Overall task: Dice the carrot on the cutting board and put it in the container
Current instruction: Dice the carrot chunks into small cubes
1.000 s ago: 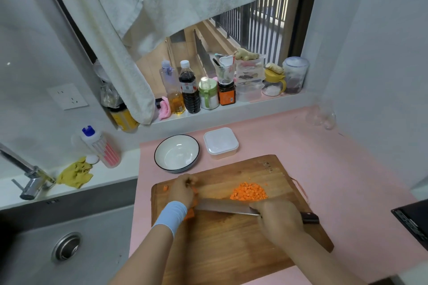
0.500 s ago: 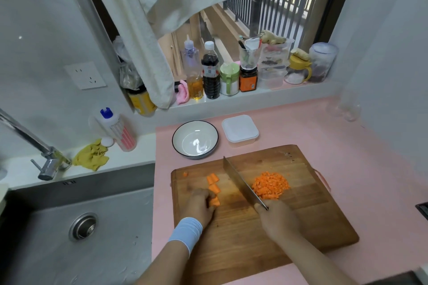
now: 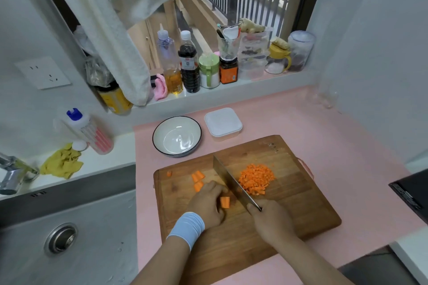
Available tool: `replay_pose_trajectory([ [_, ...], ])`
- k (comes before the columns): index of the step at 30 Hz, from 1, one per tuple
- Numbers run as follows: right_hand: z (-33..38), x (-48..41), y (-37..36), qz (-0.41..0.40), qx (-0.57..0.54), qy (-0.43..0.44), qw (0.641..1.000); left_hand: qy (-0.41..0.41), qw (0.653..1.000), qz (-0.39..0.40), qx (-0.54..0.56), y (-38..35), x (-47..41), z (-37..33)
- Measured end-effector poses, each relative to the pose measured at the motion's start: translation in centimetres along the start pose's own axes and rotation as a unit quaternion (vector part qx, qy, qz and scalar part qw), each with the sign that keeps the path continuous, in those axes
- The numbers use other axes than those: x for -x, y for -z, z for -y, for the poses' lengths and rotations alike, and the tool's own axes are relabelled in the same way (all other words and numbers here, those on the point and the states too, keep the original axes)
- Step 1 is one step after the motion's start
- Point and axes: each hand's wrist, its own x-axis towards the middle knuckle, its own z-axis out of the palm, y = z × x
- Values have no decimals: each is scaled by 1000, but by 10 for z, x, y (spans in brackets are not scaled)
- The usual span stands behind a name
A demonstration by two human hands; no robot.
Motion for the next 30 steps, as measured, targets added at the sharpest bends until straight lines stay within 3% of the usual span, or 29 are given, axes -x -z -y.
replay_pose_trajectory([
  [8,-1,2,5,10,-11,-4,1000,-39,996,-83,11,-25,-10,-1],
  [16,-1,11,8,-27,106,63,992,-155,976,-154,-24,-44,-5,-2],
  [21,0,24,3,-36,175,106,978,-178,970,-166,-16,-49,-4,2],
  [30,-7,27,1,-19,183,81,980,-179,969,-169,2,-55,-3,7],
])
